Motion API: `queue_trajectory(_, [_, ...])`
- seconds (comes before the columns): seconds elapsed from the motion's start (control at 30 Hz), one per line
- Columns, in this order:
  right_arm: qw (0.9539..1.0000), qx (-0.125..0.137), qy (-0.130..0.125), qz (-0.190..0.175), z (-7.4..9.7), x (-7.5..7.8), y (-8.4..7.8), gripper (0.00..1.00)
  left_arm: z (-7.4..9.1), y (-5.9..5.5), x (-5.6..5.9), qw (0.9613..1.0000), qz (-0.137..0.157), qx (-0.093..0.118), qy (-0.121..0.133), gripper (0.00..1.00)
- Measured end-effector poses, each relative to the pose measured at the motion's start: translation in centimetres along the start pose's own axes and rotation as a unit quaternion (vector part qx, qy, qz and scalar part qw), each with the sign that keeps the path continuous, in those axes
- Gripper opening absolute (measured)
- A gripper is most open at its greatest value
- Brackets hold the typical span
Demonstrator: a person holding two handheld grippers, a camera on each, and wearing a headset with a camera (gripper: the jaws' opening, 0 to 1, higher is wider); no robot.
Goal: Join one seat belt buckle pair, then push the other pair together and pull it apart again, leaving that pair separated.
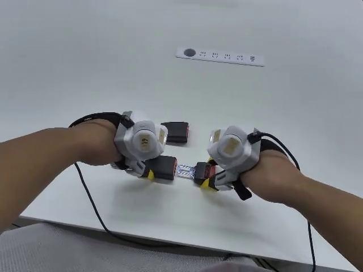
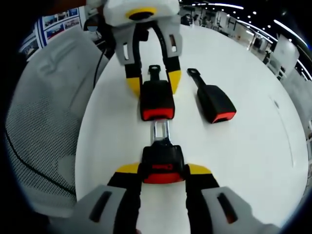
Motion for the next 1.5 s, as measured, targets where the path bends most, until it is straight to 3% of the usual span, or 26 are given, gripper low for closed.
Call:
queue_trajectory(0.53, [1.0, -0.006, -0.001, 0.005, -0.5, -0.1, 0.9, 0.35, 0.0, 0.0, 0.0, 0.9999, 0.009, -0.004, 0.003, 0.33])
queue_trajectory(1.07, [0.9998, -0.002, -0.007, 0.019, -0.9, -0.1, 1.4, 0.34, -0.1, 0.2, 0.0, 1.0, -0.003, -0.002, 0.003, 0.33])
queue_trajectory(1.23, [0.9998, 0.005, -0.006, 0.017, -1.0, -0.1, 1.5, 0.34, -0.1, 0.4, -0.1, 0.9999, -0.006, -0.014, 0.002, 0.32])
queue_trajectory(1.5, [0.9996, 0.023, -0.006, 0.017, -1.1, -0.1, 1.5, 0.33, 0.0, 0.4, 0.0, 0.9999, -0.004, -0.012, 0.003, 0.32])
Point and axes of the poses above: the centre of the closed fingertips' face, and the gripper's own axes: z roughly backward along the fingers, x roughly to its right, y roughly out of its top, the point moved 9 cm from there along z, roughly backward along the fingers, and after that the axes turned 8 degrees about y, right-handed, at the moved point
